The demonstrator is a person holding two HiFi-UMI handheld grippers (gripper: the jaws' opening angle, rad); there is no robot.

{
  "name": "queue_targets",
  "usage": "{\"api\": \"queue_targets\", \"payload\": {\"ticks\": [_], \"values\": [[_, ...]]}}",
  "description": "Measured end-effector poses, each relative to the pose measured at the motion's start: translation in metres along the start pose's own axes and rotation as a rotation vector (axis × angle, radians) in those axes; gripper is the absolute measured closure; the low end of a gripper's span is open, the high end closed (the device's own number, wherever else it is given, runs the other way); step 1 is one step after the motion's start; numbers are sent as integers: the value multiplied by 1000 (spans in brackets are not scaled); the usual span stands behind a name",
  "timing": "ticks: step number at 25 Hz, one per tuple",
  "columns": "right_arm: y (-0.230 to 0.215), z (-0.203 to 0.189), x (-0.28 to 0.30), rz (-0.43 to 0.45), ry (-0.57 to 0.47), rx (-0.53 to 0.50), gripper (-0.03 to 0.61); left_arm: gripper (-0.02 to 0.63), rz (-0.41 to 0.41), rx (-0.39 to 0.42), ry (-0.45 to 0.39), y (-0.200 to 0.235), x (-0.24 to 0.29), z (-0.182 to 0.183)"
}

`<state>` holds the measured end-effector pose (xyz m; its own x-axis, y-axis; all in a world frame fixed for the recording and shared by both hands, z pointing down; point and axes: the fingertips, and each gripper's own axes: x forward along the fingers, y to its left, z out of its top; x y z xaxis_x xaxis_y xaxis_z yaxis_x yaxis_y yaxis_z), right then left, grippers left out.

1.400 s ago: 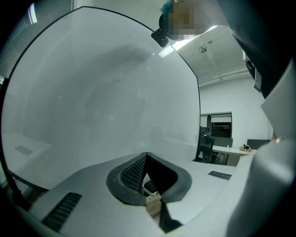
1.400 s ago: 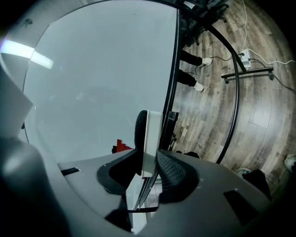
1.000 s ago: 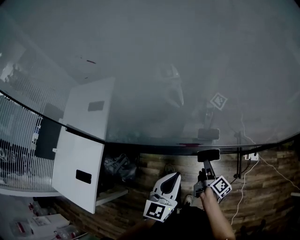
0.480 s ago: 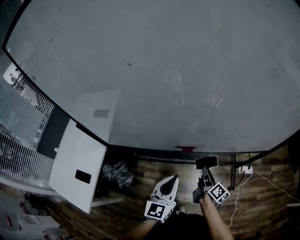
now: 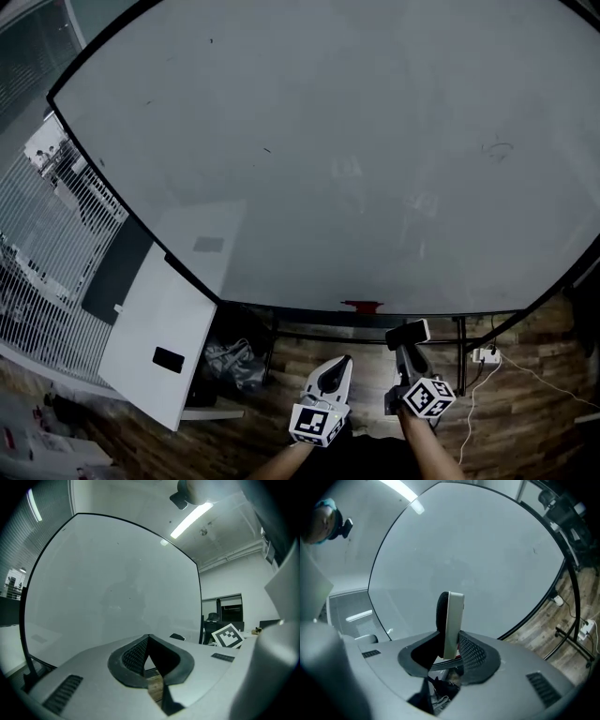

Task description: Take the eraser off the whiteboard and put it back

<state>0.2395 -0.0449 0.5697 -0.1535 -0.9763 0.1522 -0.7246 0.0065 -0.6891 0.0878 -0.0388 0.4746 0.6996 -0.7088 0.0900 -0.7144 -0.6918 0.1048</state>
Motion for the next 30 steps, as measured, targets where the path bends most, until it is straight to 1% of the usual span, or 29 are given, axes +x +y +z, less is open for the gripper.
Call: {"api": "queue_targets", "payload": {"ticks": [7,12,15,19,23,26,30], "values": [[38,17,-26,34,-23,-275,445,606,16,4,18,-20,-19,5],[59,18,-47,55,-18,-400,445,606,30,19,38,-30,-40,10],[72,22,-56,51,-16,-435,445,606,40,29,34,-30,-48,14],[80,16,-64,54,-23,-480,445,606,30,23,44,-28,-56,9],[84,16,-71,23,-35,-529,445,606,20,6,46,-20,-60,5],[95,18,-75,17,-12,-550,445,606,22,-6,31,-17,-61,11],[105,7,-82,20,-3,-568,445,606,15,-9,8,-14,-70,22]]}}
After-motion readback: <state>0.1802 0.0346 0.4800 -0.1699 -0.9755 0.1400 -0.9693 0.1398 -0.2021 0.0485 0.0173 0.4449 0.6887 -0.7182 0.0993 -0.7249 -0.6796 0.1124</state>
